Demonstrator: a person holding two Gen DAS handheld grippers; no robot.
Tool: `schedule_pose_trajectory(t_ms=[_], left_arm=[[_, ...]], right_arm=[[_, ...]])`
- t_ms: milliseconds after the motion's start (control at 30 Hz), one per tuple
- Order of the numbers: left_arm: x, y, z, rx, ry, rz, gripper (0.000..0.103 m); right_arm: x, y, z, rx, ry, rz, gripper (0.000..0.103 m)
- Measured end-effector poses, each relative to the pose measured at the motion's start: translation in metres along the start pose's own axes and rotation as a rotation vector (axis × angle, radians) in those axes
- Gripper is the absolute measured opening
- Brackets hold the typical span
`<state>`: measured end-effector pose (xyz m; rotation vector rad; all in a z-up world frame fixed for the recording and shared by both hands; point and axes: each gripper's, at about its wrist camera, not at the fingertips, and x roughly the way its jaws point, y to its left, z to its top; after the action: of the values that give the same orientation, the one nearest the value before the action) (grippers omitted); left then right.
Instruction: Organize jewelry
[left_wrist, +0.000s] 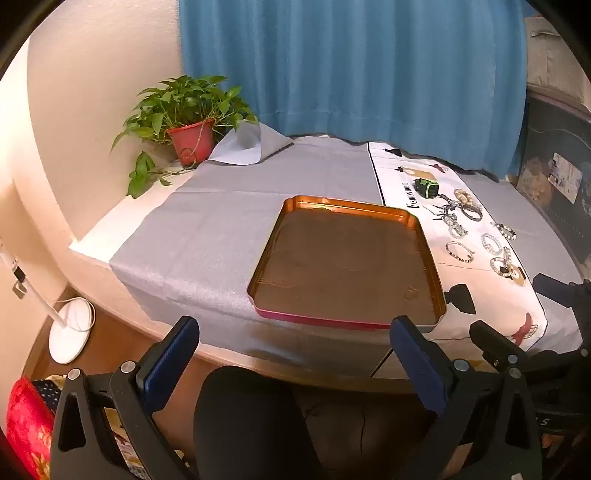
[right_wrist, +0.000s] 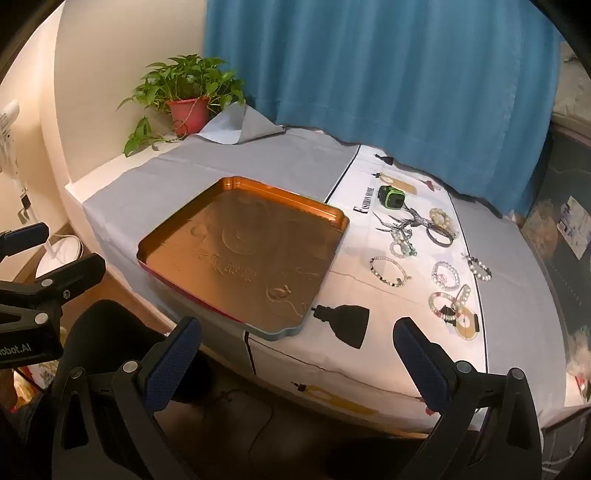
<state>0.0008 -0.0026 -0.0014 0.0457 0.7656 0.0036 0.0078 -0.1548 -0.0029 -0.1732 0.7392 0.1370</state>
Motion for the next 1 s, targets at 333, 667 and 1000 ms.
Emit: schedule_pose_trajectory(t_ms=[333,667,1000], left_arm=[[-0.004,0.003,0.001,-0.004,-0.013,-0.018,0.103],[-0.008,0.002,0.000,-0.001,-0.013,-0.018,0.103],[-0.015,0.011,-0.007,0.001,-0.011,-0.015,0.103]], right_arm=[[-0.004,0.003,-0.007,-0.003,0.005,0.001,0.103],[-0.005,0.004,-0.009,-0.001,0.002,0.002,0.103],[-0.006,0.006,-0.010,0.000,0.004,0.004,0.103]])
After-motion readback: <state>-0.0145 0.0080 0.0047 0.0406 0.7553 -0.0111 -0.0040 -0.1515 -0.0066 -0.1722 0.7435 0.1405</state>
